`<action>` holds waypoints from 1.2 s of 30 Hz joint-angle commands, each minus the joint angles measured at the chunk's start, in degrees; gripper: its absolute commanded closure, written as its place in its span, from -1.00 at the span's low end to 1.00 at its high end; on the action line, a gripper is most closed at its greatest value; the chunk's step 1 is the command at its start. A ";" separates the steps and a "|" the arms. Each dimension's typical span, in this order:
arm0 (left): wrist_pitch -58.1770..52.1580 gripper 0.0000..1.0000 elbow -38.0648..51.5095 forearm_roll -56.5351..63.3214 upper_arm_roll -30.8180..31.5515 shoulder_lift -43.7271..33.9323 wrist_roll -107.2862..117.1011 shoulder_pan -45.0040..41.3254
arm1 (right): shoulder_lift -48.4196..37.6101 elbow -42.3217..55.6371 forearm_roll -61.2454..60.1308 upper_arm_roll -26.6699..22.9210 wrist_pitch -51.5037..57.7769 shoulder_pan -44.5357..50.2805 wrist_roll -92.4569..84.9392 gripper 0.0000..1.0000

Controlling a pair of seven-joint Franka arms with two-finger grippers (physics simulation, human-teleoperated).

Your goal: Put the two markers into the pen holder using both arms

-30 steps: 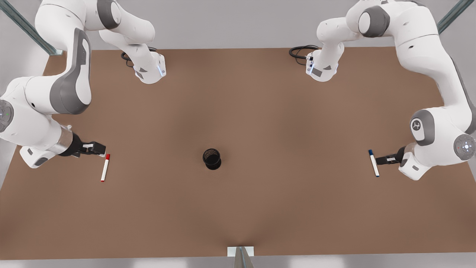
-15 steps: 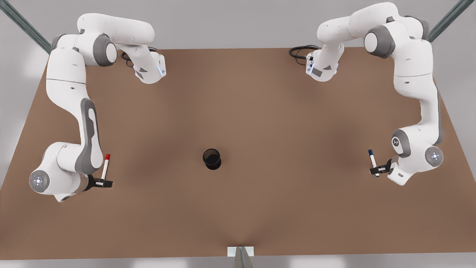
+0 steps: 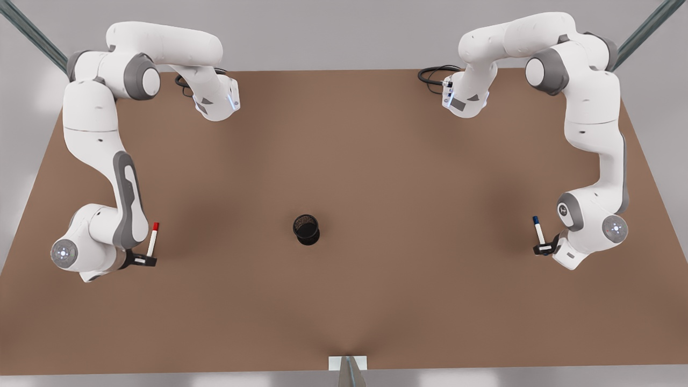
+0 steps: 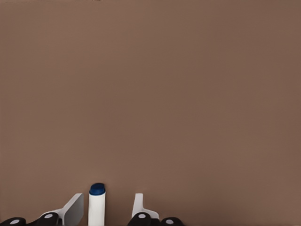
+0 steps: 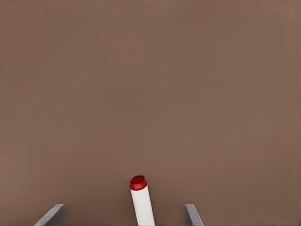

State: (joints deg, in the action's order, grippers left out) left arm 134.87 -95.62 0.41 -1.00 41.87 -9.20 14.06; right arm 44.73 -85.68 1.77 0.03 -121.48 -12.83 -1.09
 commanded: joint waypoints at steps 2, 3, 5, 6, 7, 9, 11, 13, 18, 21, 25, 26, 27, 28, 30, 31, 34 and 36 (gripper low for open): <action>0.92 -0.22 0.08 0.12 -0.06 0.32 -4.07 0.00 | 0.18 -0.89 1.22 -0.03 -4.11 -0.01 -5.94 -0.74; 1.18 -0.22 0.08 0.12 -0.06 0.41 -4.07 0.00 | 0.09 -1.42 1.31 -0.03 -4.11 0.00 -5.94 -0.64; 1.27 -0.20 0.08 0.12 -0.32 0.41 -4.07 0.00 | 0.00 -1.94 2.80 0.06 -4.20 0.08 -5.94 -0.43; 1.27 -0.14 0.08 0.12 -0.32 0.49 -4.07 0.00 | 0.00 -2.03 2.80 0.06 -4.20 0.08 -5.94 -0.31; 1.27 -0.13 0.08 0.12 -0.32 0.49 -4.07 0.00 | 0.09 -2.03 2.80 0.06 -4.20 0.08 -5.94 -0.24; 1.27 -0.05 0.08 0.12 -0.32 0.49 -4.07 0.00 | 0.00 -2.21 2.80 0.06 -4.20 0.08 -5.94 -0.12; 1.27 0.02 0.08 0.12 -0.32 0.49 -4.07 0.00 | 0.09 -2.56 2.80 0.06 -4.37 0.00 -6.47 -0.06; 1.27 0.09 0.08 0.12 -0.32 0.49 -4.07 0.00 | 0.00 -3.00 2.80 0.06 -4.38 0.00 -6.47 -0.05; 1.27 0.19 0.08 0.12 -0.32 0.58 -4.07 0.00 | -0.79 -6.08 2.80 0.14 -5.69 0.00 -6.56 -0.05; 1.27 0.19 0.08 0.12 -0.32 0.76 -4.07 0.00 | -1.49 -8.71 2.80 0.14 -8.67 -0.09 -6.56 -0.05; 1.27 0.22 0.00 0.12 -0.32 0.93 -4.07 0.00 | -1.93 -9.33 2.80 0.14 -9.30 -0.44 -7.35 0.23; 1.27 0.24 0.00 0.12 -0.32 0.93 -4.07 0.00 | -1.93 -9.33 2.80 0.23 -9.30 -0.53 -7.35 0.28; 1.27 0.31 0.00 0.12 -0.32 0.85 -4.07 0.00 | -1.93 -9.33 2.80 0.23 -9.30 -0.53 -7.35 0.30; 1.27 0.37 0.00 0.12 -0.32 0.93 -4.07 0.00 | -2.02 -9.33 2.80 0.23 -9.30 -0.53 -7.35 0.36; 1.27 0.50 0.00 0.12 -0.32 0.85 -4.07 0.00 | -2.02 -9.33 2.80 0.23 -9.30 -0.53 -7.35 0.46; 1.18 0.57 0.00 0.12 -0.32 0.85 -4.07 0.00 | -2.02 -9.33 2.80 0.23 -9.39 -0.53 -7.35 0.51; 1.01 0.57 0.17 0.12 -0.32 0.58 -3.72 -0.26 | -4.21 -9.24 2.80 0.67 -8.42 -0.36 -7.52 0.53; -3.47 0.57 3.33 0.03 -0.32 -0.38 -3.28 -1.49 | -7.38 -9.06 2.80 0.94 -6.22 0.17 -8.05 0.54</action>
State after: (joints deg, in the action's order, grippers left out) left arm 134.97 -92.85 1.25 -1.29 41.78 -11.59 12.78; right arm 38.21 -94.76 3.97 1.01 -129.36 -12.85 -8.20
